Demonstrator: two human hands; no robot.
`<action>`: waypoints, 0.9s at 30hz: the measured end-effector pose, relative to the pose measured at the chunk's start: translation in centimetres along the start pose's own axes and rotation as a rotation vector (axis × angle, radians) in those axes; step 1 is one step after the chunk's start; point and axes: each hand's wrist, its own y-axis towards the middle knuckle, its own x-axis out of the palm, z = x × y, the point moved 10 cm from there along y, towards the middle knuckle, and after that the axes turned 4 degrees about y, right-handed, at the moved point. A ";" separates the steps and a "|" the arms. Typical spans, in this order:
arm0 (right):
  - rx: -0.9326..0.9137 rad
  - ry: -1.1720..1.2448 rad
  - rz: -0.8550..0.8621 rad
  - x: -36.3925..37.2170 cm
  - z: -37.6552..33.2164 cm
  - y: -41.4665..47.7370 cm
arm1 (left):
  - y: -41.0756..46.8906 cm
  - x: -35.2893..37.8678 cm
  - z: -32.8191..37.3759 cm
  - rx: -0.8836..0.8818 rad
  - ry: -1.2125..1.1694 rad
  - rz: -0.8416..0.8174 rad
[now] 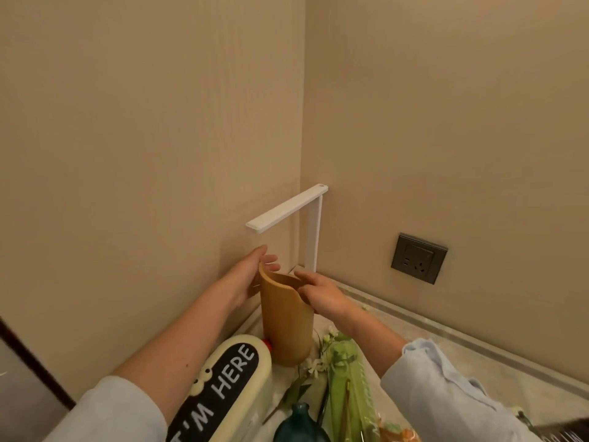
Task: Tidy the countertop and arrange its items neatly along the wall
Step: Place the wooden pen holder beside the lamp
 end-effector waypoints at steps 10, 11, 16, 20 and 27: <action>-0.036 0.094 0.157 -1.7 1.4 -3.5 | -5.7 4.0 -0.4 0.062 0.071 0.149; -0.029 0.121 0.167 -2.0 1.6 -3.7 | -5.8 4.2 -0.2 0.085 0.088 0.175; -0.103 0.221 0.222 -4.9 0.3 -5.3 | -7.9 6.4 4.4 0.332 0.185 0.223; -0.211 0.170 0.308 -8.6 -2.4 -6.7 | -9.3 8.8 9.0 0.517 0.317 0.132; -0.290 0.046 0.361 -13.8 -6.2 -7.0 | -9.5 12.0 15.0 0.696 0.470 0.007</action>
